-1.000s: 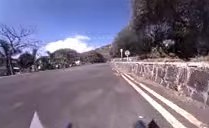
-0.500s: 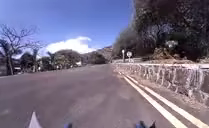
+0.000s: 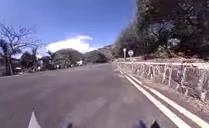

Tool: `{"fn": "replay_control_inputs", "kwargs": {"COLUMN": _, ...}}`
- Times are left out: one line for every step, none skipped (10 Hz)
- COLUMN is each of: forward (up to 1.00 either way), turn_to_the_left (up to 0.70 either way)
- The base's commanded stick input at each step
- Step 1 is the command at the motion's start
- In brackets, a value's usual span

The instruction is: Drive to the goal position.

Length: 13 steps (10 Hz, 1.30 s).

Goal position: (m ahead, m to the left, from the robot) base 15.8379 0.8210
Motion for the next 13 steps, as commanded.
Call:
{"fn": "replay_control_inputs", "kwargs": {"forward": 0.5, "turn_to_the_left": 0.0}}
{"fn": "replay_control_inputs", "kwargs": {"forward": 0.5, "turn_to_the_left": 0.0}}
{"fn": "replay_control_inputs", "kwargs": {"forward": 0.5, "turn_to_the_left": 0.0}}
{"fn": "replay_control_inputs", "kwargs": {"forward": 0.5, "turn_to_the_left": 0.0}}
{"fn": "replay_control_inputs", "kwargs": {"forward": 0.5, "turn_to_the_left": 0.0}}
{"fn": "replay_control_inputs", "kwargs": {"forward": 0.5, "turn_to_the_left": 0.0}}
{"fn": "replay_control_inputs", "kwargs": {"forward": 0.5, "turn_to_the_left": 0.0}}
{"fn": "replay_control_inputs", "kwargs": {"forward": 0.5, "turn_to_the_left": 0.0}}
{"fn": "replay_control_inputs", "kwargs": {"forward": 0.5, "turn_to_the_left": 0.0}}
{"fn": "replay_control_inputs", "kwargs": {"forward": 0.5, "turn_to_the_left": 0.0}}
{"fn": "replay_control_inputs", "kwargs": {"forward": 0.5, "turn_to_the_left": 0.0}}
{"fn": "replay_control_inputs", "kwargs": {"forward": 0.5, "turn_to_the_left": 0.0}}
{"fn": "replay_control_inputs", "kwargs": {"forward": 0.5, "turn_to_the_left": 0.0}}
